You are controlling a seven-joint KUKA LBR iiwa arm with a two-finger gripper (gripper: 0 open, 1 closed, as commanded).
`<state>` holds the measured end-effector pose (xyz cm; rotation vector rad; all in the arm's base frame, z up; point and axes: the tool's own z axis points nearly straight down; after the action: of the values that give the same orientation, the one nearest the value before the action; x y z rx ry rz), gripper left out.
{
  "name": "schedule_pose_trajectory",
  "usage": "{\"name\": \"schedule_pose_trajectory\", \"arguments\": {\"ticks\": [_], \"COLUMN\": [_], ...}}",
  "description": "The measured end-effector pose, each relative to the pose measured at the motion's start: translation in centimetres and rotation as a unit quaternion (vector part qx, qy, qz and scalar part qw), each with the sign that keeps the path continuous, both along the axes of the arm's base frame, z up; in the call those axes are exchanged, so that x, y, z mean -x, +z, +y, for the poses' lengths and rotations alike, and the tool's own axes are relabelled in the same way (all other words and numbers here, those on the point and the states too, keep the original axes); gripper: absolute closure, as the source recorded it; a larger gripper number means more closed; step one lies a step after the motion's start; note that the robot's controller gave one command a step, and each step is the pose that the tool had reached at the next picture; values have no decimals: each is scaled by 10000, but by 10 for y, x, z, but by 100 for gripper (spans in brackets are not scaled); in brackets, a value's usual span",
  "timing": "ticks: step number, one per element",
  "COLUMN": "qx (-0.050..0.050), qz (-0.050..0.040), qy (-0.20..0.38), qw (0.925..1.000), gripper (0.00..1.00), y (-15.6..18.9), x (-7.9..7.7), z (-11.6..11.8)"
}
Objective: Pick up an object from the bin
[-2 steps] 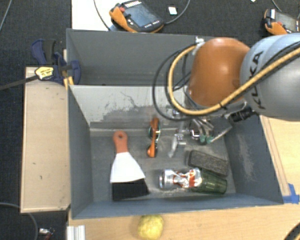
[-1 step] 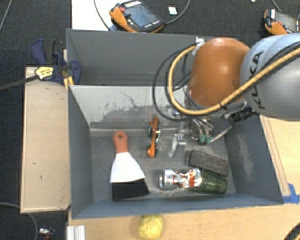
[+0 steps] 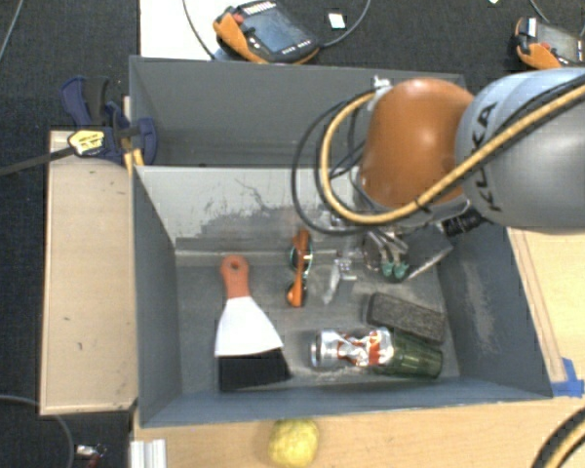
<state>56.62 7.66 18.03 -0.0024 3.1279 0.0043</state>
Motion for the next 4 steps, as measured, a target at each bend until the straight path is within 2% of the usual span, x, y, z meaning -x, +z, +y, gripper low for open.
{"name": "schedule_pose_trajectory", "arguments": {"ticks": [1, 2, 3, 4], "qx": [-3, 23, -9, 11], "qz": [-1, -22, -75, 6], "qy": [-33, 1820, 221, 1514], "qw": [10000, 9833, 9997, 9885], "gripper": [0, 0, 0, 0], "y": [-17, -84, -79, -111], "x": [23, 38, -14, 53], "z": [6, 11, 9, 26]}}
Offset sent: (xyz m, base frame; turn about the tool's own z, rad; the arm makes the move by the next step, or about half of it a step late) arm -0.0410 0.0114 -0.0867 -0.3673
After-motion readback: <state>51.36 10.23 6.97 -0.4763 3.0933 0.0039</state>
